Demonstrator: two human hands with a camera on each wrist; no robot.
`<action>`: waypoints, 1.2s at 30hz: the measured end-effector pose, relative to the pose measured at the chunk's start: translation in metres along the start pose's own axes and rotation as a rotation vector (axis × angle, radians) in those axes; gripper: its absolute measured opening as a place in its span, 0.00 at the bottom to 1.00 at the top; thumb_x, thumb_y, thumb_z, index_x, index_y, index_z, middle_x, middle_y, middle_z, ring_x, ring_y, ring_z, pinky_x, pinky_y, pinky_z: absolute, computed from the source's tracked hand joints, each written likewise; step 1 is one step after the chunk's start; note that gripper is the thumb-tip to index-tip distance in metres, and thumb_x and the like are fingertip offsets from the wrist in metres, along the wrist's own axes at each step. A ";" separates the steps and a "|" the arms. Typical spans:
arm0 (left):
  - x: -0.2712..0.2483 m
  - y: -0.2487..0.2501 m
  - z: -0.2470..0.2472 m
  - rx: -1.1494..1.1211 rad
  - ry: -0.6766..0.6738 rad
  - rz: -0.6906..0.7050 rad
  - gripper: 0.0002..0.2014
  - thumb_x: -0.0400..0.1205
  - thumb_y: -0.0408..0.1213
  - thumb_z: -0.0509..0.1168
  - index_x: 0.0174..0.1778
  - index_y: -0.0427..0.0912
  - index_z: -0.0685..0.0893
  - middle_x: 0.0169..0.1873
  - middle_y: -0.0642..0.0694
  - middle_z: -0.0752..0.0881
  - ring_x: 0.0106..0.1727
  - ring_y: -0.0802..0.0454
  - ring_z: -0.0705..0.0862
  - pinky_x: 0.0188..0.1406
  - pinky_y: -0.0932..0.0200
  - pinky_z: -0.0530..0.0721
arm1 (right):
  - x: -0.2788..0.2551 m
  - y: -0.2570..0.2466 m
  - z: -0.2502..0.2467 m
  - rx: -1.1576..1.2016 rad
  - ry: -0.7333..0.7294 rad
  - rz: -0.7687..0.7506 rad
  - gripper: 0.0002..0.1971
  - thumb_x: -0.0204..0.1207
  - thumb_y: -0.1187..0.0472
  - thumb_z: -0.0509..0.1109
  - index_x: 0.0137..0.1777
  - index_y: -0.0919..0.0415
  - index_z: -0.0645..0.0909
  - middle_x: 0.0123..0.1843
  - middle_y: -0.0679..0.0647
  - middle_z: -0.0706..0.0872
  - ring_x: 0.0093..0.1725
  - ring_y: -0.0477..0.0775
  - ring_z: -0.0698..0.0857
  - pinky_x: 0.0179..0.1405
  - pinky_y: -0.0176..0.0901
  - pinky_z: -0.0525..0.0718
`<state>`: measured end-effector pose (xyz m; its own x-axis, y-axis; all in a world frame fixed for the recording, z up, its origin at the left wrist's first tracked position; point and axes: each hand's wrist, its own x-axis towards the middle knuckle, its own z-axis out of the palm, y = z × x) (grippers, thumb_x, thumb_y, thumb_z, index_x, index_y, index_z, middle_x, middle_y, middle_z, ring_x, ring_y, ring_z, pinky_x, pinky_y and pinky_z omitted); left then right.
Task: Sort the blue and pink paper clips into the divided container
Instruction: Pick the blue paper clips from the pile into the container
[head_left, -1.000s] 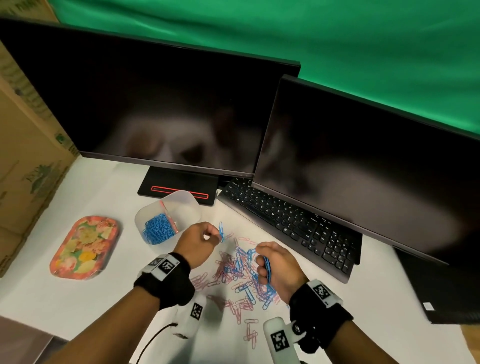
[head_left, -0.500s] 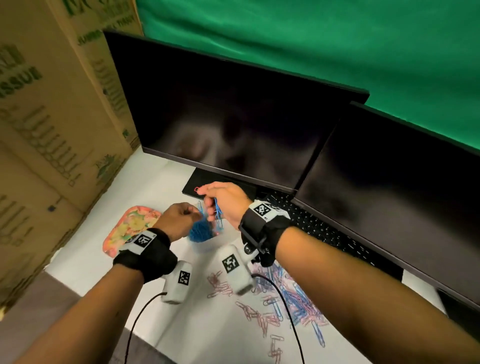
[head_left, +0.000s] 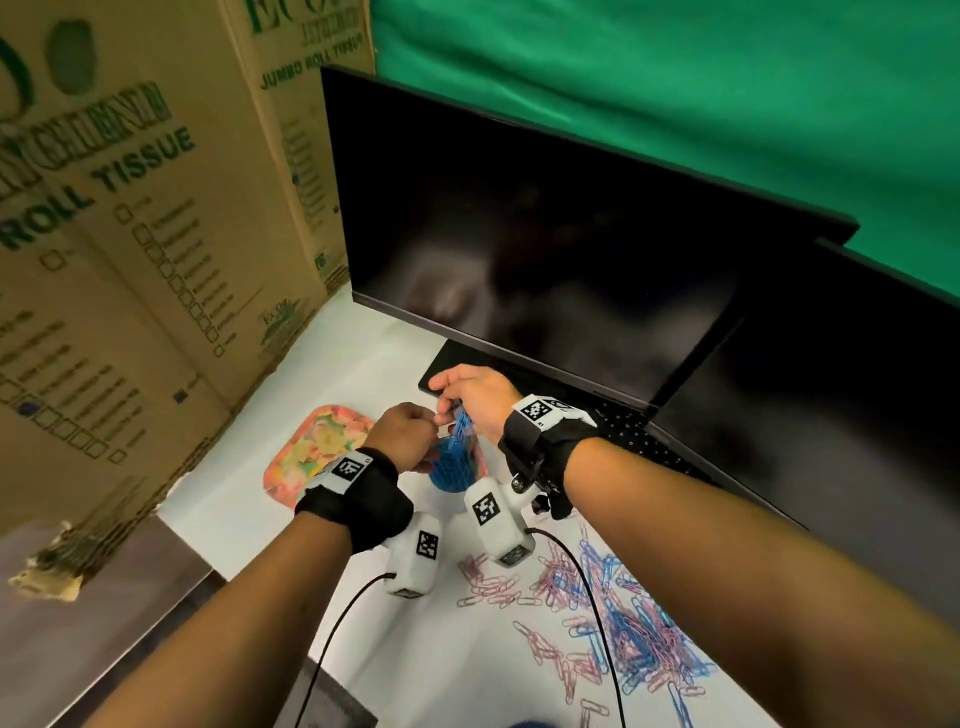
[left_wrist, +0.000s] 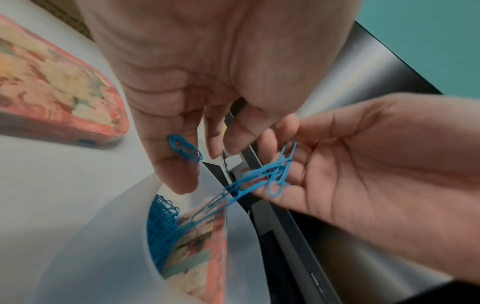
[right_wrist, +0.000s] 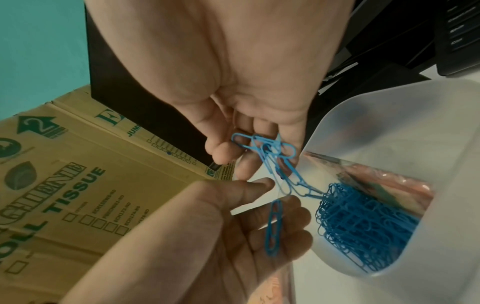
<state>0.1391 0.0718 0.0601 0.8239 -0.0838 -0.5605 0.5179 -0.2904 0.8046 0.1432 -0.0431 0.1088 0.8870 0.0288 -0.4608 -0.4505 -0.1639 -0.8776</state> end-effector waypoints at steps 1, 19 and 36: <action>0.002 0.000 -0.001 -0.043 0.003 -0.013 0.07 0.79 0.26 0.59 0.46 0.42 0.78 0.39 0.38 0.84 0.38 0.41 0.85 0.51 0.41 0.89 | 0.001 0.000 0.000 -0.025 -0.006 0.009 0.14 0.75 0.78 0.55 0.43 0.64 0.81 0.29 0.59 0.80 0.30 0.57 0.81 0.45 0.50 0.84; -0.001 0.004 0.028 0.048 0.020 0.160 0.09 0.69 0.37 0.60 0.40 0.50 0.83 0.40 0.45 0.86 0.40 0.42 0.84 0.47 0.48 0.84 | -0.046 0.019 -0.082 -0.008 0.053 0.026 0.13 0.80 0.71 0.57 0.43 0.54 0.78 0.39 0.54 0.84 0.37 0.51 0.83 0.37 0.41 0.76; -0.031 -0.072 0.166 1.202 -0.484 0.567 0.11 0.74 0.34 0.64 0.48 0.53 0.86 0.52 0.49 0.84 0.55 0.47 0.84 0.52 0.57 0.83 | -0.179 0.223 -0.177 -0.785 0.414 0.385 0.13 0.81 0.62 0.57 0.55 0.60 0.84 0.57 0.61 0.88 0.57 0.62 0.87 0.56 0.49 0.86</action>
<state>0.0380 -0.0630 -0.0134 0.5649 -0.7041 -0.4304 -0.5630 -0.7101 0.4228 -0.0982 -0.2598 0.0193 0.7258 -0.4894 -0.4834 -0.6550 -0.7063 -0.2685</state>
